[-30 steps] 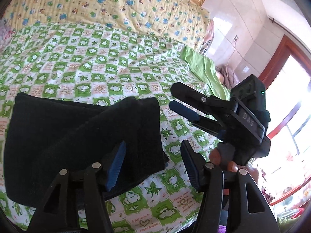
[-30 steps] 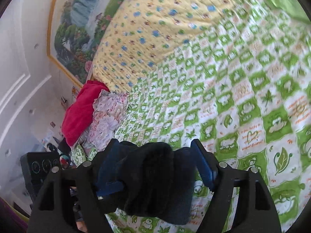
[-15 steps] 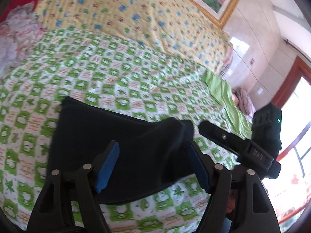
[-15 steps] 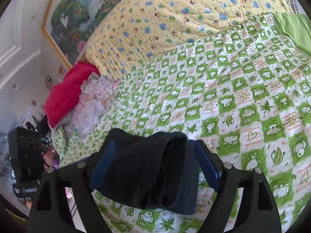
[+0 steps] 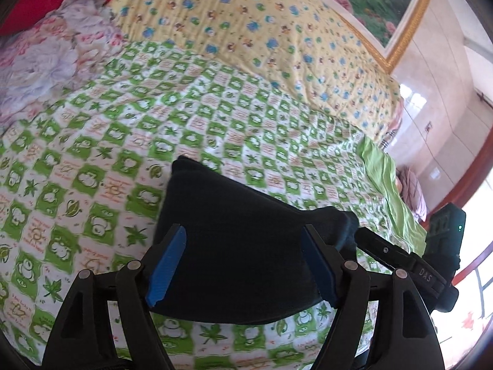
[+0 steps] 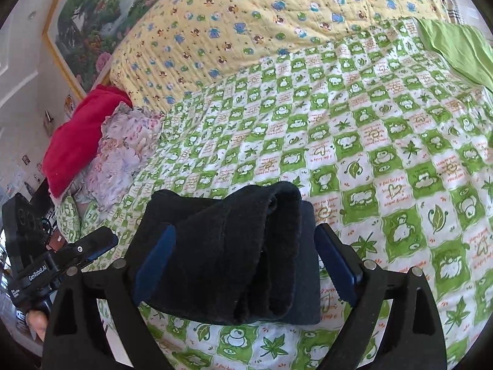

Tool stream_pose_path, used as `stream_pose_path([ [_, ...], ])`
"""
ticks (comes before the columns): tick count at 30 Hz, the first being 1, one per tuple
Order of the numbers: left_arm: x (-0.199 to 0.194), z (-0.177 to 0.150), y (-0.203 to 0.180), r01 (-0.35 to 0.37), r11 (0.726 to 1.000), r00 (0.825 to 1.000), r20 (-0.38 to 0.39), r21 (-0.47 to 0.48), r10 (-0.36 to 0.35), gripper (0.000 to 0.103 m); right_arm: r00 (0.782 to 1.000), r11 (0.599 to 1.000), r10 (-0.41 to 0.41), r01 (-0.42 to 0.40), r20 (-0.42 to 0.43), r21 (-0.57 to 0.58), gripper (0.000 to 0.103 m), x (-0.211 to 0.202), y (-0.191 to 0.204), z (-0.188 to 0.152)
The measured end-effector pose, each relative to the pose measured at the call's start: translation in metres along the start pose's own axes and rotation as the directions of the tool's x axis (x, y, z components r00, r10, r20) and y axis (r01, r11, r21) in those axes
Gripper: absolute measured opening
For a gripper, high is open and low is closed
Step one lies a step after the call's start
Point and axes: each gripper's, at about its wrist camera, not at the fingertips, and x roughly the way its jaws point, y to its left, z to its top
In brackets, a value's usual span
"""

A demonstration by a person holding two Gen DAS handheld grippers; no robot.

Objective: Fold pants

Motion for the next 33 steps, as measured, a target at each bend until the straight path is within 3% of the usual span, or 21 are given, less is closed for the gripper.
stream_pose_path([
  [25,0.025,-0.001,0.033,-0.024,0.994,0.997,-0.071,-0.109,0.016,0.079,0.995,0.999,-0.032,0.035,-0.097,0.029,0.093,0.028,-0.006,-0.012],
  [33,0.036,0.0,0.036,-0.027,0.994,0.996,-0.09,-0.107,0.017,0.079,0.993,0.996,0.01,0.0,-0.118,0.086,0.093,0.033,-0.024,-0.019],
])
